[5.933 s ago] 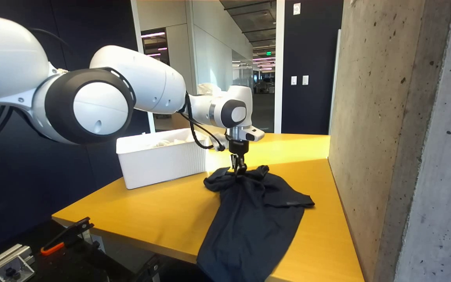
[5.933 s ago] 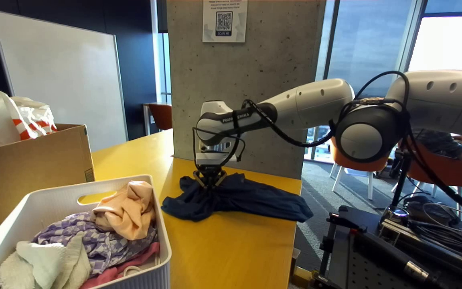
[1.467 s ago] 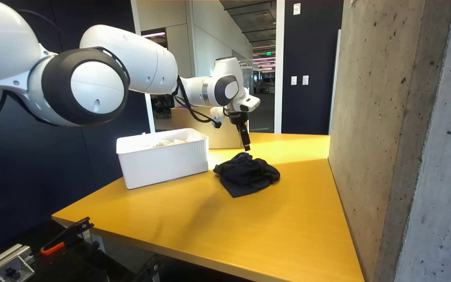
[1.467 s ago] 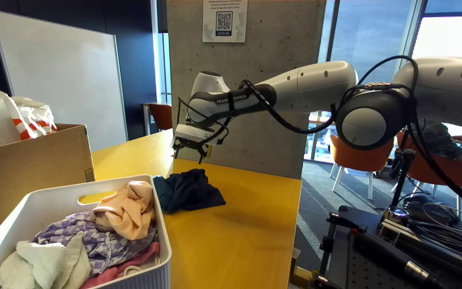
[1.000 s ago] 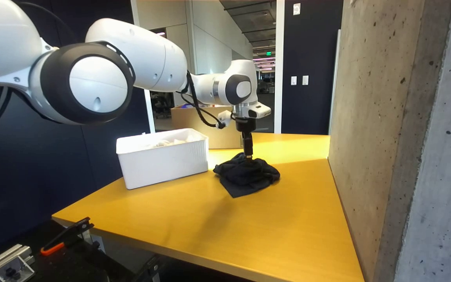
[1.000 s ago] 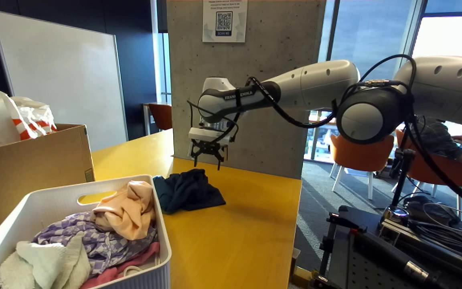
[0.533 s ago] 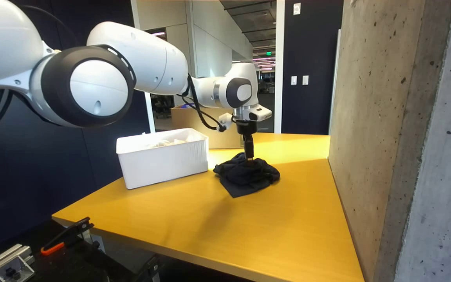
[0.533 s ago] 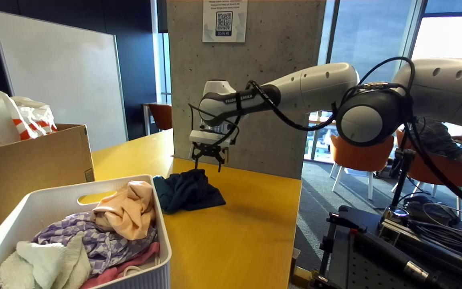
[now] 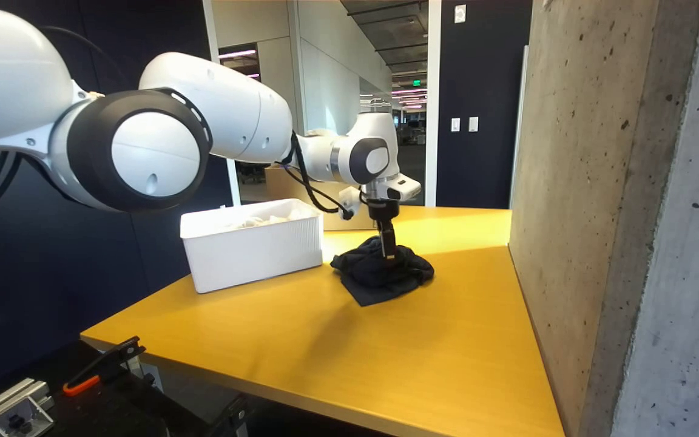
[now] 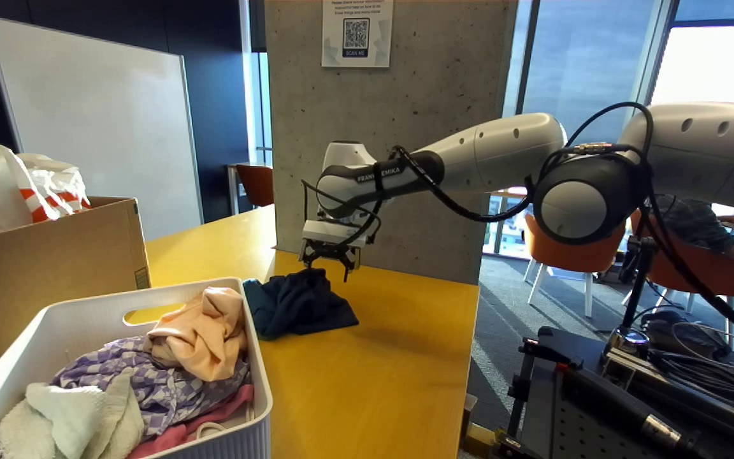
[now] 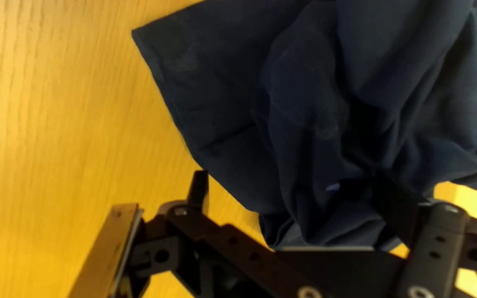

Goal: Pick up the blue cloth and put it inside the white basket

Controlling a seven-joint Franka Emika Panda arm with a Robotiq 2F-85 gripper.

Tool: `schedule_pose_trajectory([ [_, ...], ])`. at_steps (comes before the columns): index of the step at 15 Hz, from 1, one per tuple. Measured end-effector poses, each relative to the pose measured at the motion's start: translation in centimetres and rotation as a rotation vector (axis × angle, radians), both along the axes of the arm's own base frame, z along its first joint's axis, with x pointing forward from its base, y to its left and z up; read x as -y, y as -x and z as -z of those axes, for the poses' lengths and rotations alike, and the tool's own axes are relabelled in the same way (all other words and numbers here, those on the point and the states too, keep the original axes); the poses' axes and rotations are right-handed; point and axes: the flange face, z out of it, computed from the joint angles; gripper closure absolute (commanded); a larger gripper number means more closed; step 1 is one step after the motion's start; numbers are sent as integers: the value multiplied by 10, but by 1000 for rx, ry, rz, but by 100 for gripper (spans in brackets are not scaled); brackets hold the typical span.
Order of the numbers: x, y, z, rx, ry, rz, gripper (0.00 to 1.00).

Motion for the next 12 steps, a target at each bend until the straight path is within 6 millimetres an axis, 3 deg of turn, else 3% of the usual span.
schedule_pose_trajectory([
  [12,-3,9,56,-5,4,-152,0],
])
